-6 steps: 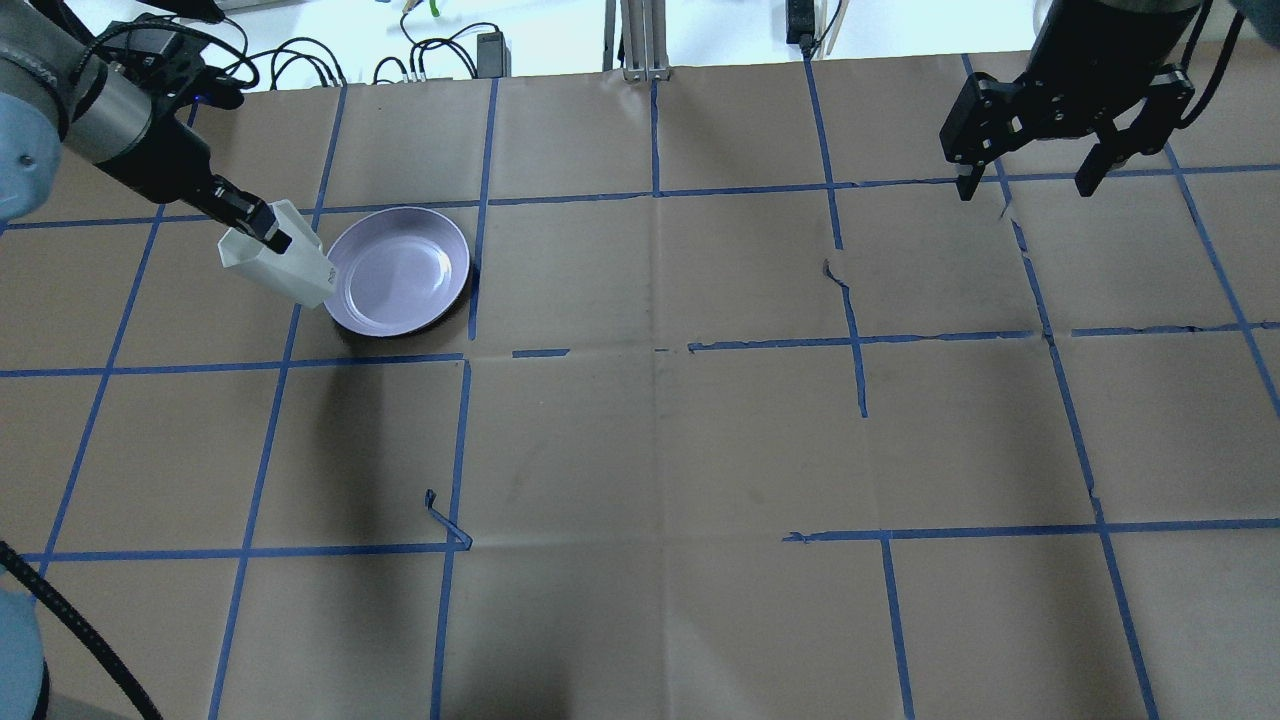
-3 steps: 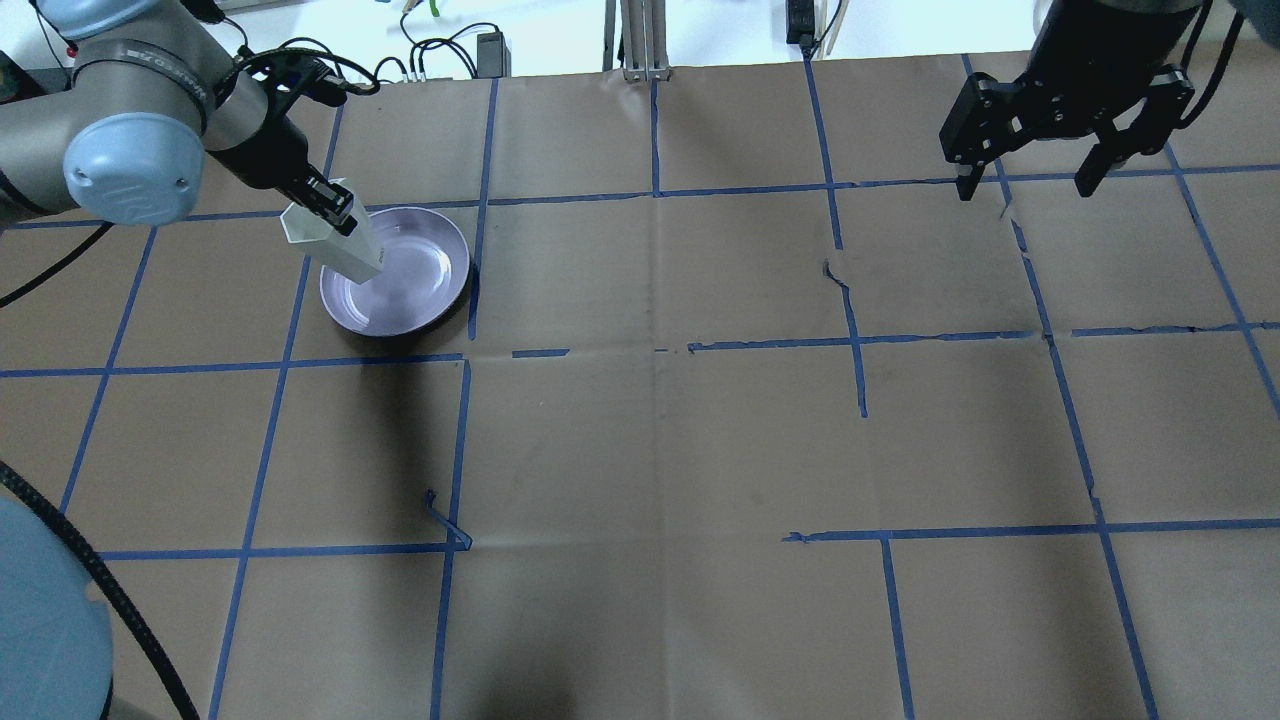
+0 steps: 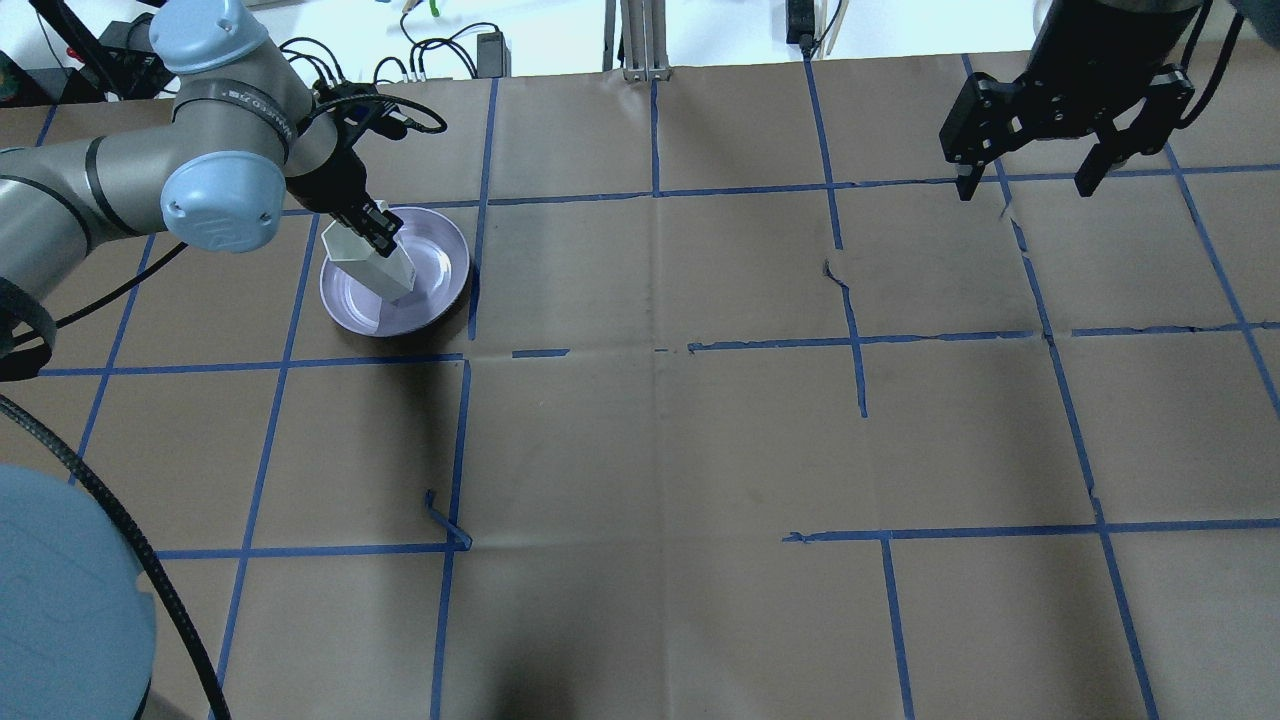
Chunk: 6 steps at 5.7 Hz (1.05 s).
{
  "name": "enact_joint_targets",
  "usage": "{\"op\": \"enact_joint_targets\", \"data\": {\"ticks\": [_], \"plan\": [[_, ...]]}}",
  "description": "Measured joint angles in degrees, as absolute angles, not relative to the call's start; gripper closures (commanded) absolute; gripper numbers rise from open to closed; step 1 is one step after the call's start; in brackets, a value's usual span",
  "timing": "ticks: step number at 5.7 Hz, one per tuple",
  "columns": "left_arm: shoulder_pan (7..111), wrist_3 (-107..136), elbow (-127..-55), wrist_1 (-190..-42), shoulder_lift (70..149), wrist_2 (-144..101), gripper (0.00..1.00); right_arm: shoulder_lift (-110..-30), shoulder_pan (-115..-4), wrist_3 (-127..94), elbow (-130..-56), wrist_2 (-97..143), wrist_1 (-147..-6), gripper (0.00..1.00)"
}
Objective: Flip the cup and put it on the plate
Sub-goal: 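Carry the mug over the lavender plate and lower it onto it, then open the left gripper and raise it above the mug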
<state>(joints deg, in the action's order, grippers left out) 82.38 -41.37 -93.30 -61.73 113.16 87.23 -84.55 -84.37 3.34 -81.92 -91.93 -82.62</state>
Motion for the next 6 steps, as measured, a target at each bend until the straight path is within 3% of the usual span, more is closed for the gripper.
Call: {"op": "enact_joint_targets", "data": {"ticks": [1, 2, 6], "plan": [[82.4, -41.3, -93.3, -61.7, 113.7, 87.5, 0.80, -84.6, -84.4, 3.3, -81.9, -91.9, -82.6, 0.00], [82.4, -41.2, -93.3, -61.6, 114.0, 87.5, 0.02, -84.6, -84.4, 3.3, -81.9, -91.9, -82.6, 0.00], [82.6, -38.7, -92.2, -65.3, 111.5, 87.1, 0.01, -84.5, -84.4, 3.3, -81.9, -91.9, -82.6, 0.00]]}}
